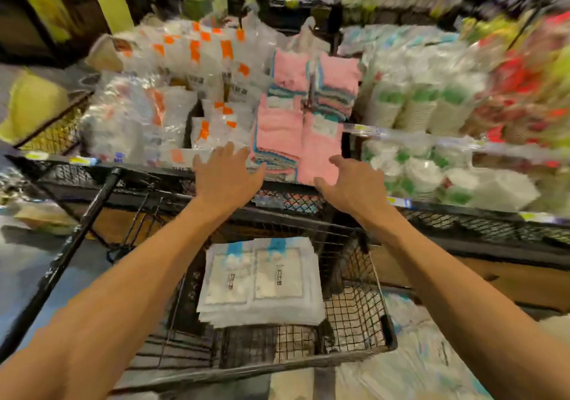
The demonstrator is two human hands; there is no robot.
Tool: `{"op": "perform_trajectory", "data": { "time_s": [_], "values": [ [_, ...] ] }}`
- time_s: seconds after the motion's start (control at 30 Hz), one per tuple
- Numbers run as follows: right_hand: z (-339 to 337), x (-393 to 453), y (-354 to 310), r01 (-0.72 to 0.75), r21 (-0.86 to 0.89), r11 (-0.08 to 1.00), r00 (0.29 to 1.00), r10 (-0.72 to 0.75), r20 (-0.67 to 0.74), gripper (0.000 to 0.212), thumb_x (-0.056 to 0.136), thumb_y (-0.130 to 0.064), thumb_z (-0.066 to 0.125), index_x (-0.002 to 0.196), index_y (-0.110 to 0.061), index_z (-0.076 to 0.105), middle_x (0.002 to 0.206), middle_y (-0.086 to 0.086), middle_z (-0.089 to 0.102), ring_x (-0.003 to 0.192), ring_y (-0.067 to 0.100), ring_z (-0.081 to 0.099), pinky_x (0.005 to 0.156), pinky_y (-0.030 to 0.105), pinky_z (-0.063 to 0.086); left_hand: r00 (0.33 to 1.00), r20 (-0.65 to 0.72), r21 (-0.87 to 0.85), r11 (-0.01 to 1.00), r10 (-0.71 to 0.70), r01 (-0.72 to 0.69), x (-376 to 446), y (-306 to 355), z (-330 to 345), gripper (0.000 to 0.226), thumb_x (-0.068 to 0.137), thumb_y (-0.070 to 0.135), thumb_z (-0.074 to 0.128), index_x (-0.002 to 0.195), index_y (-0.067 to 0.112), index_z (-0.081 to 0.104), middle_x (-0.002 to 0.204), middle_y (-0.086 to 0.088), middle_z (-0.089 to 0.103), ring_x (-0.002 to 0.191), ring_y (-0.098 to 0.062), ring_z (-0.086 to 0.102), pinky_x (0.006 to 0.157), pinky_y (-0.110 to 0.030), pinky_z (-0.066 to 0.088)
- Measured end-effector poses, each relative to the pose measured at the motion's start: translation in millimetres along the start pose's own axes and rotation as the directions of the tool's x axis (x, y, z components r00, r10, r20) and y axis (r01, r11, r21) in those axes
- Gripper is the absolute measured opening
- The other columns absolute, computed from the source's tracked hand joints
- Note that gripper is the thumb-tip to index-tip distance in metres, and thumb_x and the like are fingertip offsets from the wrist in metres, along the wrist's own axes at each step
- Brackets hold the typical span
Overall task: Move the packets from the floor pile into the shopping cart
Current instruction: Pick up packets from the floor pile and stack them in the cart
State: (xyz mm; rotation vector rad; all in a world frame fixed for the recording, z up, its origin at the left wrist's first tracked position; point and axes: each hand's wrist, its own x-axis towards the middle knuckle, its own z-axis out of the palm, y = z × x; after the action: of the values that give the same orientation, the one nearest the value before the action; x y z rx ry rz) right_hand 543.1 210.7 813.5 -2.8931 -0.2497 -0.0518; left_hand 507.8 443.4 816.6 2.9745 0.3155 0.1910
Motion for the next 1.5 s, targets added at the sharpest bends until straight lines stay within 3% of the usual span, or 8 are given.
{"op": "perform_trajectory", "data": {
  "time_s": [0.17, 0.33, 0.5, 0.6, 0.7, 1.0, 1.3, 1.5],
  "values": [
    [-51, -54, 15, -0.145, 0.035, 0.989, 0.984, 0.148, -0.104, 0.064, 0.093, -0.063, 0.053, 0.145, -0.025, 0.052, 0.127, 0.007, 0.069, 0.122, 0.035, 0.059, 0.102, 0.053, 0.048, 0.991, 0.006, -0.052, 0.990, 0.135, -0.135, -17, 33, -31, 0.065, 0.098, 0.067, 0.035, 0.152, 0.031, 0.041, 0.162, -0.004, 0.035, 0.148, -0.029, 0.032, 0.120, -0.059, 0.019],
    [-68, -138, 43, -0.346, 0.085, 0.934, 0.918, 0.356, -0.175, 0.066, 0.093, -0.067, 0.051, 0.145, -0.025, 0.051, 0.128, 0.005, 0.068, 0.119, 0.033, 0.062, 0.098, 0.053, 0.051, 0.933, 0.028, -0.103, 0.929, 0.360, -0.356, -55, 62, -25, 0.063, 0.097, 0.064, 0.035, 0.149, 0.030, 0.047, 0.157, -0.004, 0.043, 0.142, -0.030, 0.041, 0.115, -0.056, 0.031],
    [-66, -247, 77, -0.602, 0.134, 0.787, 0.768, 0.617, -0.173, 0.071, 0.090, -0.073, 0.047, 0.144, -0.027, 0.050, 0.126, 0.005, 0.068, 0.116, 0.034, 0.062, 0.097, 0.055, 0.052, 0.825, 0.114, -0.136, 0.832, 0.553, -0.539, -106, 98, 2, 0.072, 0.093, 0.070, 0.028, 0.147, 0.028, 0.050, 0.149, -0.006, 0.051, 0.136, -0.032, 0.047, 0.112, -0.059, 0.034],
    [-60, -312, 95, -0.702, 0.146, 0.697, 0.671, 0.716, -0.190, 0.075, 0.086, -0.075, 0.045, 0.138, -0.024, 0.055, 0.122, 0.005, 0.070, 0.111, 0.033, 0.065, 0.093, 0.049, 0.055, 0.765, 0.164, -0.173, 0.782, 0.623, -0.599, -144, 127, 15, 0.066, 0.097, 0.067, 0.036, 0.151, 0.029, 0.045, 0.158, -0.006, 0.042, 0.144, -0.030, 0.040, 0.117, -0.058, 0.029],
    [-61, -368, 112, -0.763, 0.161, 0.626, 0.592, 0.777, -0.215, 0.064, 0.093, -0.067, 0.054, 0.139, -0.022, 0.057, 0.126, 0.004, 0.070, 0.112, 0.030, 0.066, 0.087, 0.041, 0.056, 0.692, 0.193, -0.186, 0.719, 0.695, -0.670, -177, 156, 21, 0.068, 0.097, 0.069, 0.034, 0.152, 0.031, 0.043, 0.160, -0.004, 0.040, 0.145, -0.029, 0.039, 0.119, -0.059, 0.027],
    [-70, -482, 183, -0.872, 0.228, 0.433, 0.392, 0.897, -0.201, 0.068, 0.093, -0.067, 0.054, 0.148, -0.026, 0.050, 0.132, 0.007, 0.068, 0.121, 0.033, 0.062, 0.097, 0.049, 0.053, 0.562, 0.204, -0.188, 0.596, 0.801, -0.781, -246, 257, 41, 0.067, 0.098, 0.067, 0.036, 0.153, 0.030, 0.042, 0.161, -0.004, 0.037, 0.148, -0.027, 0.035, 0.119, -0.059, 0.024],
    [-77, -563, 301, -0.886, 0.199, 0.420, 0.379, 0.900, -0.214, 0.066, 0.094, -0.065, 0.055, 0.144, -0.022, 0.053, 0.135, 0.005, 0.067, 0.119, 0.031, 0.063, 0.093, 0.045, 0.055, 0.542, 0.218, -0.200, 0.581, 0.812, -0.789, -323, 367, 80, 0.062, 0.099, 0.061, 0.039, 0.151, 0.027, 0.044, 0.157, -0.005, 0.043, 0.145, -0.027, 0.038, 0.119, -0.057, 0.025],
    [-65, -573, 378, -0.896, 0.203, 0.394, 0.376, 0.919, -0.120, 0.069, 0.092, -0.069, 0.052, 0.146, -0.026, 0.049, 0.123, 0.005, 0.072, 0.109, 0.030, 0.066, 0.091, 0.048, 0.058, 0.548, 0.265, -0.167, 0.598, 0.793, -0.784, -326, 414, 113, 0.061, 0.099, 0.060, 0.040, 0.151, 0.028, 0.043, 0.156, -0.004, 0.044, 0.144, -0.028, 0.039, 0.120, -0.057, 0.024]
  ]
}}
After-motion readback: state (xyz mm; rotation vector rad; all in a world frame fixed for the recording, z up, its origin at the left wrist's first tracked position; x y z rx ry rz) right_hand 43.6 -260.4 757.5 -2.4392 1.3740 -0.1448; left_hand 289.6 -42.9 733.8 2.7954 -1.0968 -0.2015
